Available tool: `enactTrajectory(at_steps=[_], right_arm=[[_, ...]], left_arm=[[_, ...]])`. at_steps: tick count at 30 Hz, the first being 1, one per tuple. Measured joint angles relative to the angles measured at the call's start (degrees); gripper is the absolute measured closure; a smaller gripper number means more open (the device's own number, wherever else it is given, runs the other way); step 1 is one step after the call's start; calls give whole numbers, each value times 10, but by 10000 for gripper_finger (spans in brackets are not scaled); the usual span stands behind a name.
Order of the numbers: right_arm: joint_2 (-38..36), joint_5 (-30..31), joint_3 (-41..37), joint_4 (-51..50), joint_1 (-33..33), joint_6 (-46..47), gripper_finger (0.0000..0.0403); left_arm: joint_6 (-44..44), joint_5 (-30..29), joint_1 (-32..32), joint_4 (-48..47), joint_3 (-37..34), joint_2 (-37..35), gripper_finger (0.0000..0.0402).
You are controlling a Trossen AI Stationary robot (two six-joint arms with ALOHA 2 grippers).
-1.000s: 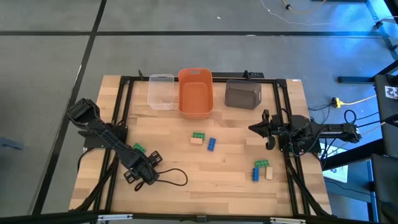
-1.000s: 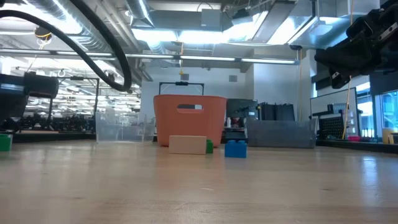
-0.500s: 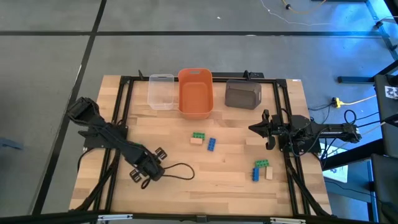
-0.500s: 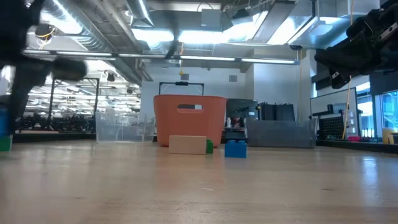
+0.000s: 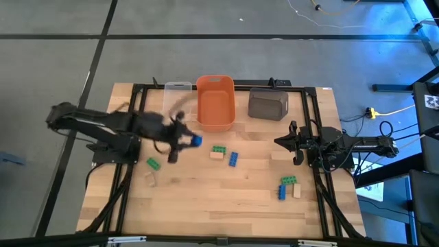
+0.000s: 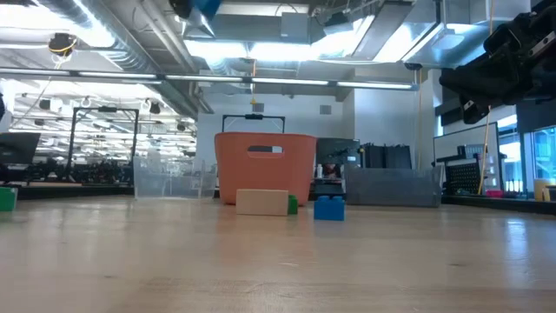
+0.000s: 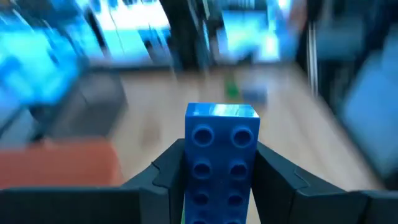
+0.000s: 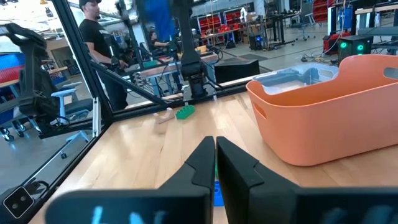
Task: Sort & place blocks by color
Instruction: Put the bottom left blue game piece into the black bin
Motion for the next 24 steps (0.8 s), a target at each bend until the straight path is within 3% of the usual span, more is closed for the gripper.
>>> enactTrajectory(at_steps=[4, 8, 24], right_arm=[[0, 0, 0, 0, 0, 0, 384], [0, 0, 0, 0, 0, 0, 384], [0, 0, 0, 0, 0, 0, 384]], left_arm=[[-69, 21, 36, 176, -87, -53, 274], [-121, 14, 38, 265, -146, -68, 274], [-140, 4, 36, 278, -157, -68, 274]])
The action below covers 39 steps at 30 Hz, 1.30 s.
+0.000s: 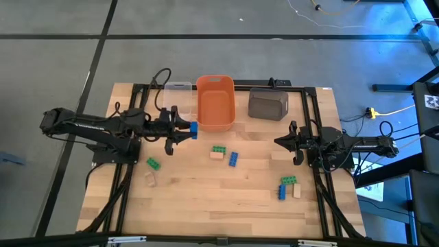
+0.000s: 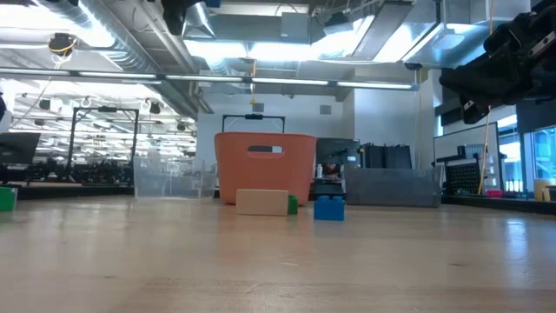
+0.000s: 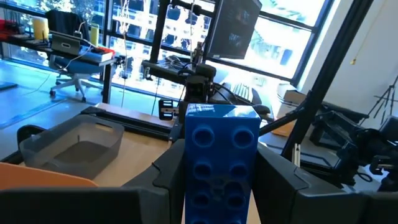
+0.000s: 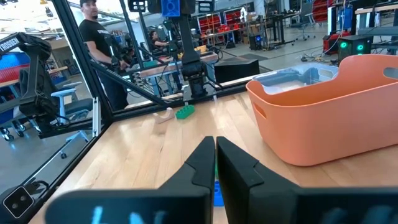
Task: Sort & place blocks by color
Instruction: Put the bottom left blue game piece into the black bin
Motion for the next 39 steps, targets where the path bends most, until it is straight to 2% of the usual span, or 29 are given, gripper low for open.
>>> enactTrajectory(at_steps=[5, 10, 14, 16, 18, 21, 25, 28, 32, 36, 39], right_arm=[[0, 0, 0, 0, 0, 0, 384], [0, 0, 0, 0, 0, -99, 384], [0, 9, 0, 10, 0, -113, 384], [0, -1, 0, 53, -1, -34, 384], [0, -14, 0, 123, -1, 105, 384], [0, 13, 0, 219, -1, 270, 384], [0, 60, 0, 311, -1, 300, 384], [6, 91, 1, 341, -1, 329, 384], [73, 125, 42, 334, -1, 333, 384], [207, 131, 123, 324, -1, 279, 374], [320, 130, 194, 292, -1, 248, 342]], left_arm=[[0, 6, 0, 0, 0, 0, 274], [-1, 5, 0, 0, 0, -1, 274], [-13, -9, 0, 0, 0, -1, 274], [-25, -15, 0, 0, 0, -1, 274], [-31, -20, 0, 0, 0, -1, 274], [-48, -39, 0, 0, 0, -1, 274], [-51, -53, 0, 0, 1, -1, 274], [-46, -50, 0, -2, 1, -1, 274], [-45, -26, 0, -2, 1, 9, 274], [-46, -6, 0, 1, 1, 34, 274], [-56, 3, 0, 3, 1, 56, 274]])
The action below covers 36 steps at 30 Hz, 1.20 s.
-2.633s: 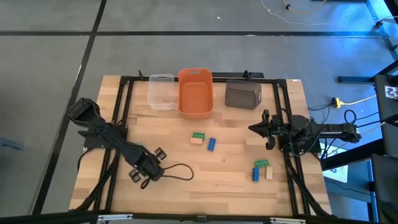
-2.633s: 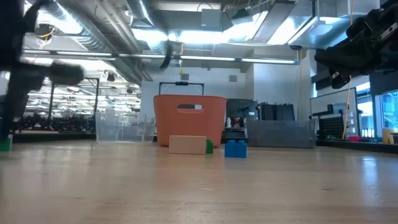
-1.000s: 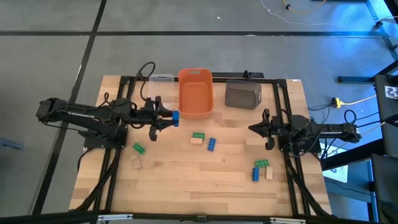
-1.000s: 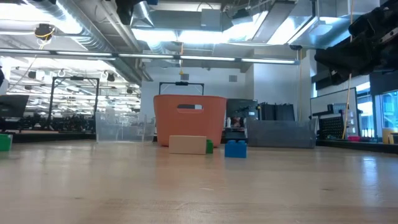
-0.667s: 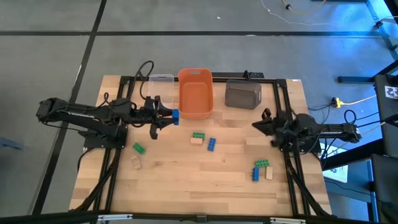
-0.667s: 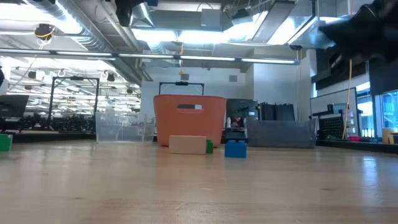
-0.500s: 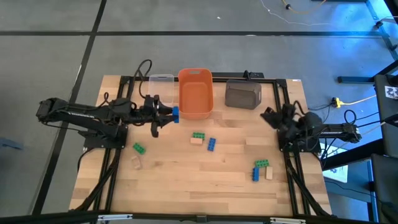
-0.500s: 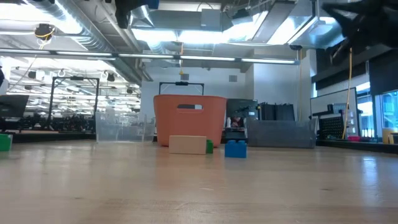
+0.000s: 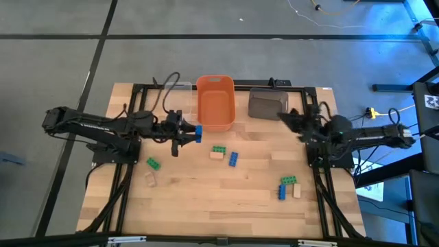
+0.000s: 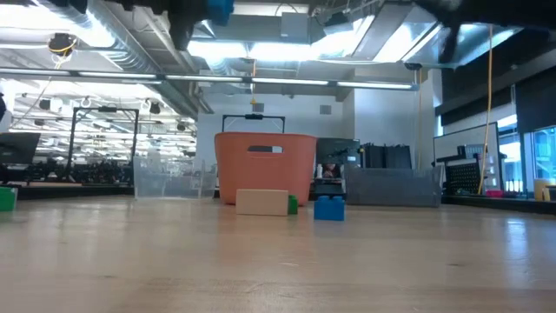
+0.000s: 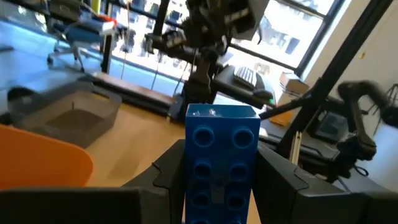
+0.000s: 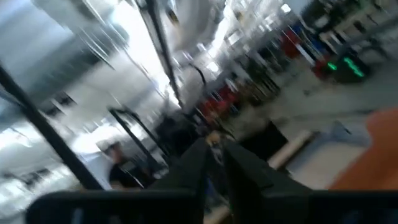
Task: Sort & place blocks by color
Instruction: Put the bottom left blue game piece into the black bin
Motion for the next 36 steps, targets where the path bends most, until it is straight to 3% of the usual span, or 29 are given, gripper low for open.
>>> enactTrajectory(at_steps=[7, 13, 19, 26, 36], right_arm=[[220, -51, 159, -130, 0, -16, 215], [348, -129, 267, -169, 0, -109, 132], [456, -177, 338, -169, 0, -132, 123], [524, -209, 384, -163, 7, -141, 126], [572, -185, 424, -142, 16, -155, 126]], left_arm=[[-2, -8, 0, 102, 0, 60, 274], [-11, -35, 0, 184, 0, 110, 274], [-20, -26, -3, 266, 0, 161, 274], [-20, -25, -12, 277, 0, 167, 274], [-30, -26, -25, 282, 0, 181, 274]])
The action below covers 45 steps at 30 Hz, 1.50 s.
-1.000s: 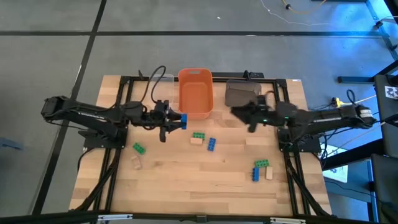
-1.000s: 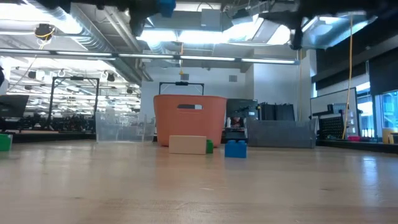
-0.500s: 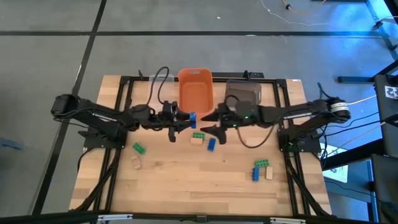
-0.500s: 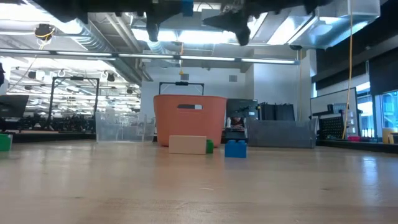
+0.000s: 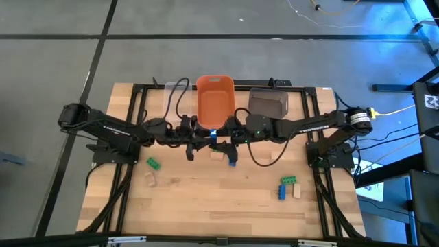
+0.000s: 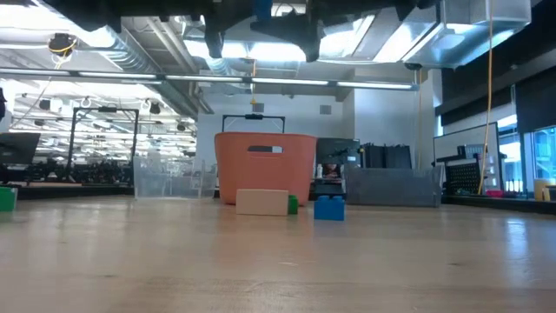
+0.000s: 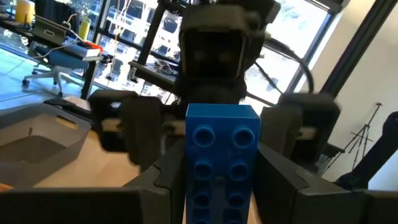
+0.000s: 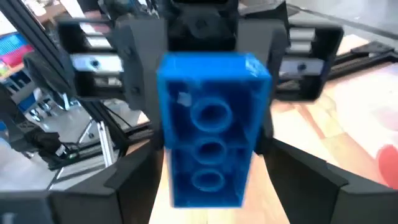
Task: Sort & place blocks by color
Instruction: Put the bottom left blue game piece into the black bin
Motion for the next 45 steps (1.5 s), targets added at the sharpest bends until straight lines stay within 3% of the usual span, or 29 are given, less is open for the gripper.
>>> enactTrajectory(at_steps=[8, 16, 20, 26, 30, 38, 41, 45], right_arm=[[2, 0, 3, 5, 3, -1, 148], [2, -4, 3, 4, 3, 2, 263], [2, -23, 3, 2, 3, 2, 262], [-11, -42, 3, -44, 4, -15, 262], [-43, -44, 3, -105, 3, -36, 262], [-143, 9, -6, -289, 1, -77, 262], [-197, 30, -43, -300, 1, -68, 262], [-277, 75, -120, -263, 4, -33, 262]], left_arm=[[0, -7, -5, 0, 0, 3, 274], [3, -7, -9, 0, 0, 3, 274], [0, 12, -5, -1, 0, 3, 273], [-6, 55, 10, -4, 0, -5, 206], [-3, 72, 27, -24, 1, -34, 185], [49, 72, 75, -208, 0, -182, 186], [80, 46, 86, -254, -5, -247, 186], [94, -4, 87, -242, -52, -324, 186]])
